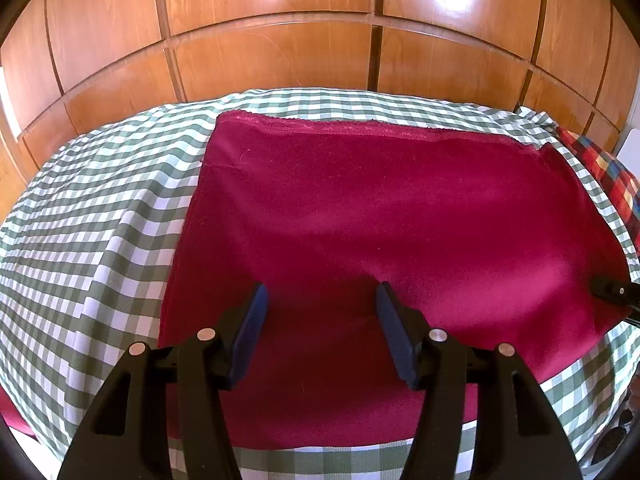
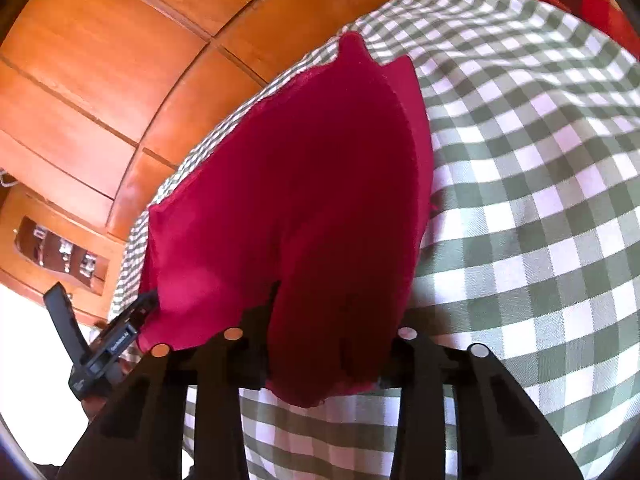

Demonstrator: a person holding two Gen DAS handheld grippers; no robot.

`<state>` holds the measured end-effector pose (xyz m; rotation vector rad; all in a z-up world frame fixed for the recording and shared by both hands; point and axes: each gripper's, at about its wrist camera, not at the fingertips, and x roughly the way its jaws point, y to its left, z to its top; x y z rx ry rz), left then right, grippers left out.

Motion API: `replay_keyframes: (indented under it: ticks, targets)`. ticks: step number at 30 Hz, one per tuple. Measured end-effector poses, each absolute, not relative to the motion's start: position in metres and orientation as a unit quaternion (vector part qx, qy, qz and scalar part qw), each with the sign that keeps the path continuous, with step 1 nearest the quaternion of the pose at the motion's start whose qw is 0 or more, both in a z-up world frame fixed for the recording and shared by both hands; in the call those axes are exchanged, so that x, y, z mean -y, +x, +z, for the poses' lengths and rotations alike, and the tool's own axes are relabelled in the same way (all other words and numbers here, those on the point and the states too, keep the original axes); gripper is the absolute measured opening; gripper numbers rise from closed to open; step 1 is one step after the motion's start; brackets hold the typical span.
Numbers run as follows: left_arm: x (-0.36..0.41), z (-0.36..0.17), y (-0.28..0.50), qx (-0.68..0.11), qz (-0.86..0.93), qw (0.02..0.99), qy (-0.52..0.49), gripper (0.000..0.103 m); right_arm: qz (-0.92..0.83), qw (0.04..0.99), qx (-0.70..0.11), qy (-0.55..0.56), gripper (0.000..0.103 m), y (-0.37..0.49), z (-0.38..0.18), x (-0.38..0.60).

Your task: Fold small clothes

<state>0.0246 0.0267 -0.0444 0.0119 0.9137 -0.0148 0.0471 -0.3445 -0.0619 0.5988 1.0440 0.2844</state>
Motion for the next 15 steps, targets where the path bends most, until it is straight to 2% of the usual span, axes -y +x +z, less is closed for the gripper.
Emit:
replay_keyframes:
  ticks: [11, 15]
  targets:
    - [-0.032, -0.040, 0.019, -0.437, -0.014, 0.899, -0.014, 0.056, 0.156, 0.845, -0.447, 0.250, 0.029, 0.050, -0.012, 0.325]
    - [-0.036, -0.039, 0.018, -0.435, -0.017, 0.900, -0.022, 0.053, 0.173, 0.852, -0.436, 0.231, 0.029, 0.054, 0.007, 0.312]
